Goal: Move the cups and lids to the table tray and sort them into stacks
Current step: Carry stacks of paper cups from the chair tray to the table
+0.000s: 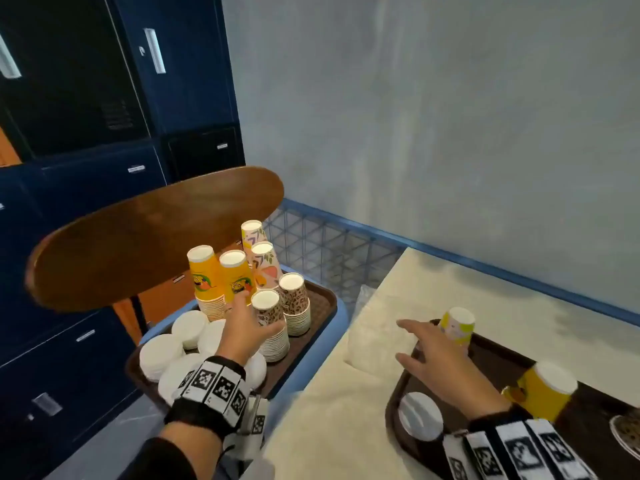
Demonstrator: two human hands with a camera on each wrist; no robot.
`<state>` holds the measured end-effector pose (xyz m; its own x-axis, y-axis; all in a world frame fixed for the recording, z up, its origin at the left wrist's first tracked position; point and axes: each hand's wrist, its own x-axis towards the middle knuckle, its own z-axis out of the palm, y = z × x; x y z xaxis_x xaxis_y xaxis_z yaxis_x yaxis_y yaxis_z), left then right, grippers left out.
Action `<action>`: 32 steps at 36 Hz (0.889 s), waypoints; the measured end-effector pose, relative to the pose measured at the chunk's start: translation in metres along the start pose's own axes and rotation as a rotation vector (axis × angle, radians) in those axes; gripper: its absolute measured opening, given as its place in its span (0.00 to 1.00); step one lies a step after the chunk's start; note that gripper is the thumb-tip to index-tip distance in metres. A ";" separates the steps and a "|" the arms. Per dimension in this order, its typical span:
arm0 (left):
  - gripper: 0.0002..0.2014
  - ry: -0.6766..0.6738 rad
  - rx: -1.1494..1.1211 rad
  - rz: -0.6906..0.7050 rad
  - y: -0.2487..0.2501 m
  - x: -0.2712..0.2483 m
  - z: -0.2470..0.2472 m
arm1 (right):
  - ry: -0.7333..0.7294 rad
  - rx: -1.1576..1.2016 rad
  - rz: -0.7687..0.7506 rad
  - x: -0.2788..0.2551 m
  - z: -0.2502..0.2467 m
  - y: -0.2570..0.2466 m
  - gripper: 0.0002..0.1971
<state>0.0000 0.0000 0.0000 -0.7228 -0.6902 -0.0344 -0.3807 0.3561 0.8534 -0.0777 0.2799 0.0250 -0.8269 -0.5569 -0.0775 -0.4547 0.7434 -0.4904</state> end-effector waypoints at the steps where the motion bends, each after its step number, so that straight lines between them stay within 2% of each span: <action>1: 0.42 -0.018 -0.014 0.019 -0.003 0.006 0.001 | -0.001 0.021 -0.016 0.014 0.010 -0.009 0.28; 5: 0.44 -0.092 -0.049 0.041 -0.031 0.033 0.012 | -0.023 0.097 -0.030 0.064 0.045 -0.045 0.30; 10: 0.41 -0.079 -0.061 0.034 -0.046 0.054 0.014 | -0.023 0.222 0.015 0.116 0.084 -0.075 0.36; 13: 0.42 -0.095 -0.094 0.033 -0.053 0.065 0.015 | -0.016 0.279 0.055 0.142 0.104 -0.084 0.41; 18: 0.41 -0.161 -0.093 0.019 -0.066 0.077 0.022 | 0.051 0.430 0.118 0.175 0.126 -0.092 0.44; 22: 0.39 -0.205 -0.125 0.035 -0.075 0.082 0.027 | 0.038 0.559 0.073 0.197 0.145 -0.087 0.49; 27: 0.39 -0.270 -0.168 -0.004 -0.091 0.089 0.034 | -0.012 0.579 0.062 0.210 0.157 -0.083 0.39; 32: 0.38 -0.323 -0.172 -0.051 -0.094 0.096 0.035 | 0.030 0.598 0.131 0.217 0.165 -0.076 0.38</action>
<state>-0.0539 -0.0776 -0.1021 -0.8608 -0.4598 -0.2181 -0.3380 0.1962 0.9205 -0.1678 0.0415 -0.0977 -0.8762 -0.4581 -0.1497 -0.0916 0.4631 -0.8816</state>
